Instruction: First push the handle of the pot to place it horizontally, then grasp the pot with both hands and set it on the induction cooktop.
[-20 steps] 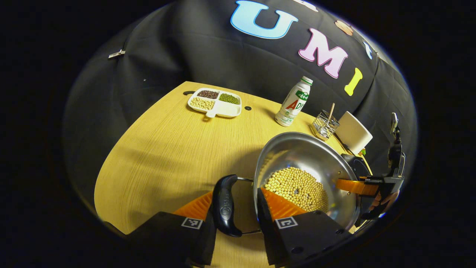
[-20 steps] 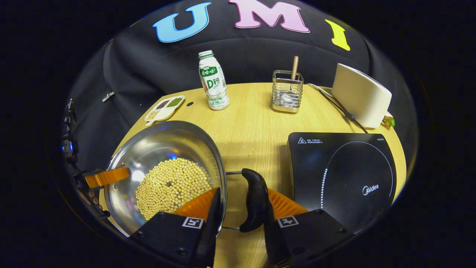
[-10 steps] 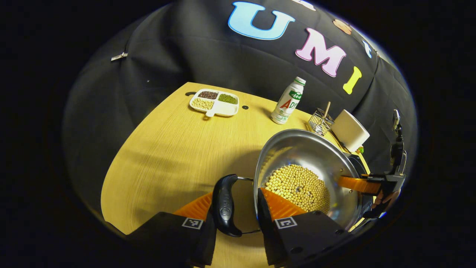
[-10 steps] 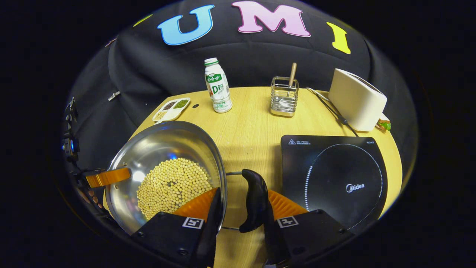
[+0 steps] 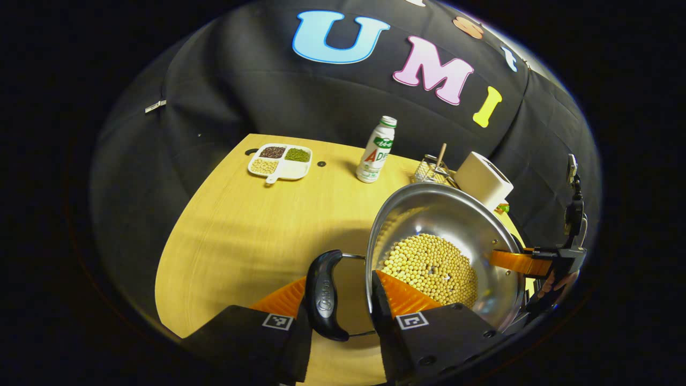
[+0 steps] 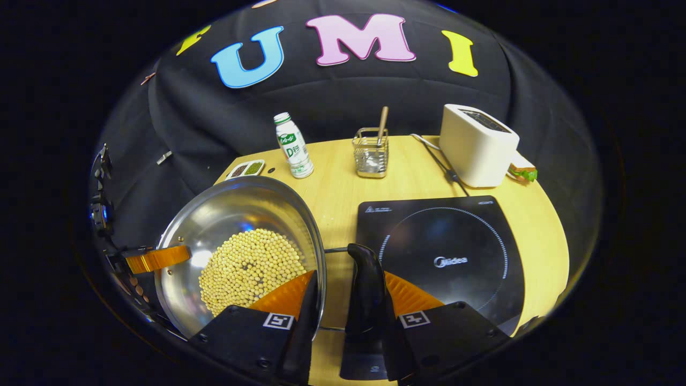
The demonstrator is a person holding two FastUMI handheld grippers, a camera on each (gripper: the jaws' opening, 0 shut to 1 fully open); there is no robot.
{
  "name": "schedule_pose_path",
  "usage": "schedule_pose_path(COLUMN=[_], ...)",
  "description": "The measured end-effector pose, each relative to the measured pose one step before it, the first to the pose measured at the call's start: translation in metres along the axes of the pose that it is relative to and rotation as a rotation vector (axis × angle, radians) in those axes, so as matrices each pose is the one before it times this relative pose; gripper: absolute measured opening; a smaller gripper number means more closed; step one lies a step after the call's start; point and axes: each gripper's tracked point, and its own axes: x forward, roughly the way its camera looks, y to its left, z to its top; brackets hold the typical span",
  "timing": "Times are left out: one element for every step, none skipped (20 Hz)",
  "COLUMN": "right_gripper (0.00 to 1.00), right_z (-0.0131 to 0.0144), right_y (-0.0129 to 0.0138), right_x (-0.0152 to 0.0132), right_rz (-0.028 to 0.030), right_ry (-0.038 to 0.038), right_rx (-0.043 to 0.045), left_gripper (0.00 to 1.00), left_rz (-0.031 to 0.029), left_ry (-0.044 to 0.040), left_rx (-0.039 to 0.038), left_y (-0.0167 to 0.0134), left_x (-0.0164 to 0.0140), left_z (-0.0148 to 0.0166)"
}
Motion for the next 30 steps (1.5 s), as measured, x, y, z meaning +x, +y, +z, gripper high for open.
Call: schedule_pose_path(right_gripper=[0.56, 0.56, 0.56, 0.56, 0.56, 0.56, 0.56, 0.56, 0.56, 0.56, 0.56, 0.56, 0.51, 0.56, 0.56, 0.56, 0.56, 0.56, 0.56, 0.56, 0.56, 0.56, 0.56, 0.56, 0.56, 0.56, 0.56, 0.56, 0.56, 0.56], right_z=[0.00398, 0.00359, 0.00248, 0.00175, 0.00092, 0.00073, 0.00043, 0.00105, 0.00248, 0.00214, 0.00205, 0.00216, 0.00196, 0.00062, 0.00082, 0.00154, 0.00064, 0.00112, 0.00109, 0.00032, 0.00282, 0.00117, 0.00083, 0.00037, 0.00067, 0.00053, 0.00022, 0.00045, 0.00013, 0.00104], right_y=[-0.01086, -0.01140, -0.01073, -0.01136, -0.01047, -0.01163, -0.00908, -0.01049, -0.01013, -0.00928, -0.00843, -0.00846, -0.00703, -0.00795, -0.00676, -0.00801, -0.00746, -0.00721, -0.00742, -0.00663, -0.00664, -0.00688, -0.00614, -0.00583, -0.00578, -0.00547, -0.00519, -0.00528, -0.00532, -0.00525], right_x=[-0.00687, -0.00576, -0.00525, -0.00515, -0.00356, -0.00195, -0.00100, -0.00203, -0.00167, -0.00051, -0.00026, -0.00011, 0.00099, 0.00022, 0.00066, 0.00122, 0.00034, 0.00110, 0.00175, 0.00204, 0.00164, 0.00201, 0.00267, 0.00280, 0.00312, 0.00352, 0.00322, 0.00290, 0.00245, 0.00250], right_rz=[-0.00515, -0.00733, -0.00883, -0.00805, -0.00587, -0.00468, -0.00221, -0.00300, -0.00421, -0.00361, -0.00201, -0.00065, 0.00009, -0.00100, 0.00022, -0.00032, -0.00079, -0.00020, 0.00018, 0.00013, -0.00006, 0.00146, 0.00205, 0.00100, 0.00074, -0.00010, 0.00044, 0.00085, 0.00138, 0.00071], right_ry=[-0.00896, -0.00700, -0.00721, -0.00590, -0.00327, 0.00130, 0.00443, 0.00109, -0.00379, -0.00342, -0.00265, -0.00039, 0.00122, 0.00538, 0.00190, 0.00078, 0.00155, 0.00095, 0.00399, 0.00283, -0.00363, 0.00108, 0.00437, 0.00541, 0.00474, 0.00504, 0.00454, 0.00446, 0.00313, 0.00144], right_rx=[-0.00073, 0.00092, 0.00554, 0.00283, 0.00210, 0.00685, 0.00434, 0.00333, 0.00079, -0.00128, 0.00044, 0.00262, 0.00200, 0.00395, 0.00226, 0.00244, 0.00192, 0.00146, 0.00134, 0.00234, 0.00383, -0.00003, -0.00071, -0.00046, -0.00151, -0.00308, -0.00160, 0.00027, -0.00001, 0.00020], left_gripper=[0.53, 0.55, 0.55, 0.55, 0.55, 0.55, 0.55, 0.55, 0.55, 0.55, 0.55, 0.55, 0.55, 0.55, 0.55, 0.55, 0.55, 0.55, 0.55, 0.55, 0.55, 0.55, 0.55, 0.55, 0.55, 0.55, 0.55, 0.55, 0.55, 0.55], left_rz=[-0.00721, -0.00842, -0.00940, -0.00946, -0.00732, -0.00428, -0.00319, -0.00338, -0.00328, -0.00371, -0.00333, -0.00191, -0.00060, -0.00015, 0.00065, 0.00045, -0.00032, 0.00063, 0.00168, 0.00301, 0.00365, 0.00270, 0.00286, 0.00199, 0.00178, 0.00195, 0.00319, 0.00368, 0.00285, 0.00175], left_ry=[-0.00221, -0.00060, -0.00448, -0.00146, 0.00137, 0.00243, 0.00397, 0.00167, 0.00252, 0.00051, 0.00010, -0.00004, 0.00089, 0.00136, 0.00211, 0.00309, 0.00139, 0.00283, 0.00224, 0.00184, -0.00439, -0.00469, 0.00042, 0.00228, 0.00557, 0.00336, 0.00382, 0.00303, 0.00105, 0.00120], left_rx=[-0.00378, -0.00304, -0.00011, 0.00316, 0.00541, 0.00307, 0.00323, 0.00145, 0.00076, -0.00006, -0.00012, 0.00159, 0.00313, 0.00145, 0.00121, 0.00068, 0.00311, 0.00140, -0.00090, -0.00090, -0.00076, 0.00351, 0.00070, -0.00384, -0.00564, -0.00405, -0.00252, -0.00021, -0.00065, -0.00245], left_y=[-0.01289, -0.01171, -0.01176, -0.01205, -0.01272, -0.01041, -0.00986, -0.00908, -0.00980, -0.00890, -0.00794, -0.00800, -0.00786, -0.00686, -0.00672, -0.00660, -0.00655, -0.00611, -0.00629, -0.00602, -0.00621, -0.00565, -0.00566, -0.00427, -0.00497, -0.00414, -0.00397, -0.00400, -0.00363, -0.00387], left_x=[0.00033, 0.00015, 0.00303, 0.00314, 0.00244, 0.00248, 0.00290, 0.00398, 0.00436, 0.00311, 0.00443, 0.00414, 0.00371, 0.00333, 0.00399, 0.00326, 0.00393, 0.00439, 0.00455, 0.00362, 0.00315, 0.00288, 0.00413, 0.00380, 0.00519, 0.00458, 0.00445, 0.00433, 0.00366, 0.00438], left_z=[-0.00057, 0.00004, 0.00032, 0.00107, -0.00044, -0.00080, -0.00147, -0.00041, -0.00032, 0.00041, 0.00051, 0.00085, 0.00010, 0.00074, -0.00008, 0.00024, -0.00060, 0.00007, -0.00050, -0.00067, 0.00057, 0.00121, -0.00100, -0.00071, -0.00137, -0.00064, -0.00180, -0.00108, -0.00055, -0.00092])
